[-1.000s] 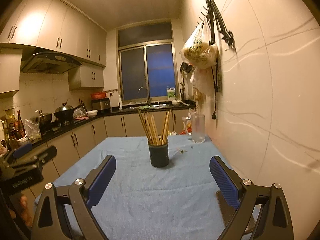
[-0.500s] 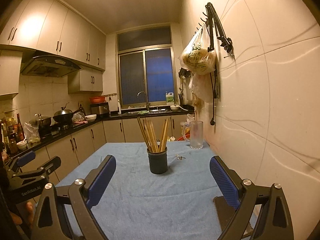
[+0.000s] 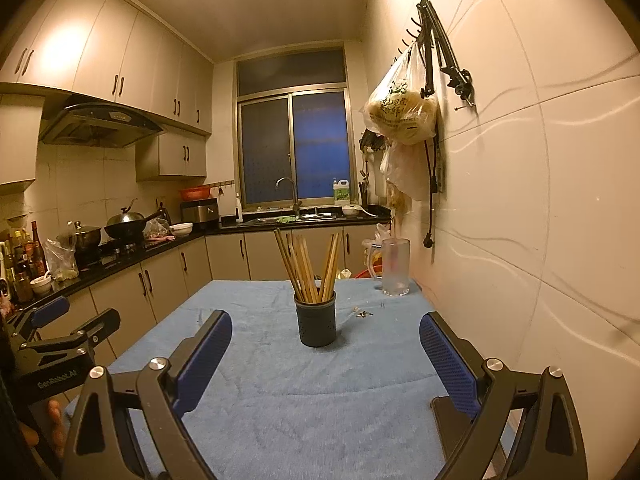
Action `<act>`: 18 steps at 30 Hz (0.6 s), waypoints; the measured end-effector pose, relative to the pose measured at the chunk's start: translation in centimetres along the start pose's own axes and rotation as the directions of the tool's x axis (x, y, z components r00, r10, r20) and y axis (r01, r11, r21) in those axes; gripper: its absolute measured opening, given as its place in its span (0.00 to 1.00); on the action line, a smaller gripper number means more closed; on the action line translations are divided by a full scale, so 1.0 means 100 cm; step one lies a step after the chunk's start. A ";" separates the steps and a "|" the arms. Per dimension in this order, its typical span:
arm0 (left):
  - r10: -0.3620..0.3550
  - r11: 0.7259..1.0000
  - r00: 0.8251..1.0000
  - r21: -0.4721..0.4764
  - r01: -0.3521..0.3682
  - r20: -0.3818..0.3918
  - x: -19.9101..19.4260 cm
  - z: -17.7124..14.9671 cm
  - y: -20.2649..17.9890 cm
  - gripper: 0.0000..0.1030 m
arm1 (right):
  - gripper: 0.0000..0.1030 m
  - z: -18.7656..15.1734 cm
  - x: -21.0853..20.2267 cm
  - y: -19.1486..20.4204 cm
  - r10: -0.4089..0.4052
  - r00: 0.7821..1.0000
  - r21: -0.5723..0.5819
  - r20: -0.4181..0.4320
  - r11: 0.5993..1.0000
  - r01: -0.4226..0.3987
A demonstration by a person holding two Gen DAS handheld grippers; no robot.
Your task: Organize utensils
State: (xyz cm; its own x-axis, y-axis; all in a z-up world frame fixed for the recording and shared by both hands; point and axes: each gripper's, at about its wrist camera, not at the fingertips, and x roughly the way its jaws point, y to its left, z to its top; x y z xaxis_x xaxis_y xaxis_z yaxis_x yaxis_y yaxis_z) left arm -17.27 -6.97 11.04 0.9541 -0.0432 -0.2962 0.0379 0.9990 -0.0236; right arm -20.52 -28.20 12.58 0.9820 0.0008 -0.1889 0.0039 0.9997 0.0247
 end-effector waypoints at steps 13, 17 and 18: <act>-0.004 1.000 1.000 -0.002 0.004 -0.021 0.027 0.005 0.001 1.00 | 0.94 0.005 0.032 -0.005 -0.012 1.000 -0.002 -0.023 1.000 0.012; -0.007 1.000 1.000 -0.009 0.007 -0.024 0.035 0.005 0.001 1.00 | 0.94 0.005 0.041 -0.006 -0.014 0.999 -0.005 -0.032 1.000 0.013; -0.011 1.000 1.000 -0.011 0.011 -0.024 0.037 0.005 0.001 1.00 | 0.94 0.005 0.043 -0.006 -0.015 0.999 -0.006 -0.034 1.000 0.014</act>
State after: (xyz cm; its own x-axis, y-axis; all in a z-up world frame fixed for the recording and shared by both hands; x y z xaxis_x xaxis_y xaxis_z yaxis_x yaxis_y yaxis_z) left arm -13.59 -7.06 10.37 0.9463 -0.0542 -0.3186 0.0447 0.9983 -0.0372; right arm -16.16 -28.81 12.24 0.9749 -0.0130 -0.2223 0.0169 0.9997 0.0160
